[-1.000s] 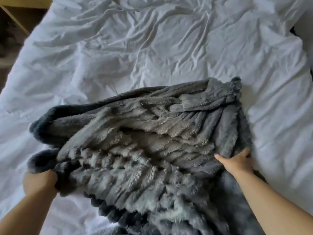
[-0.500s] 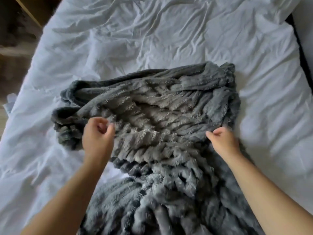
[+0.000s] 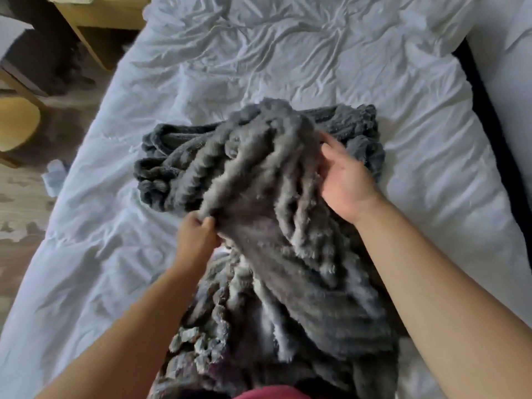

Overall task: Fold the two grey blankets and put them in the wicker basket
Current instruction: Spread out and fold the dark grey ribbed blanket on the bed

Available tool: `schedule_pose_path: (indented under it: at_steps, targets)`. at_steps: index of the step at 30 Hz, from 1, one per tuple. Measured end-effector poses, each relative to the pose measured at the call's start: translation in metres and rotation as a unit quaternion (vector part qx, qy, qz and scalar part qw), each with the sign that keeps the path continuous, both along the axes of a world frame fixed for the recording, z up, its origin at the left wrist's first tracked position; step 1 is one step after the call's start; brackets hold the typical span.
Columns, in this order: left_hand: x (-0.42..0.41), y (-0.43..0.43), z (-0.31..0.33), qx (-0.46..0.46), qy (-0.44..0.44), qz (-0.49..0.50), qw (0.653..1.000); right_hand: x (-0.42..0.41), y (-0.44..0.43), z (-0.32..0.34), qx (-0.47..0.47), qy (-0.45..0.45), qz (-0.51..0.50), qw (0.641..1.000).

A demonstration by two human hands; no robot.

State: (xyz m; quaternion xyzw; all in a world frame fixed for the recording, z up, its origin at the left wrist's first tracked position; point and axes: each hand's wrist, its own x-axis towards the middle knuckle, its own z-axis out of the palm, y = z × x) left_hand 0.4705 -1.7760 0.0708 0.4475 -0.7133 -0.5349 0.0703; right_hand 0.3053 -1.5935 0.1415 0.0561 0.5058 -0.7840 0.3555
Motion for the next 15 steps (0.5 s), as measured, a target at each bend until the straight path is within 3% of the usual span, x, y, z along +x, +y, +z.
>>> schedule_pose_path:
  at_steps: [2,4,8,11,15]
  targets:
    - [0.012,-0.042,0.014,0.066,0.126,0.223,0.964,0.002,0.026,0.005,0.061,0.034,-0.041,0.997]
    - [0.032,-0.075,0.015,0.142,0.153,0.309,0.928,0.012,0.063,-0.017,0.181,0.020,-0.063,0.981]
    - [0.075,-0.081,-0.013,0.147,-0.073,0.165,0.973,0.062,0.136,-0.082,0.491,-0.008,0.003,0.871]
    - [0.098,-0.040,-0.027,0.074,-0.136,0.000,0.988,0.102,0.169,-0.107,0.569,-0.005,0.066,0.820]
    - [0.118,0.020,-0.045,0.081,-0.220,-0.156,0.960,0.130,0.179,-0.120,0.628,0.041,0.192,0.753]
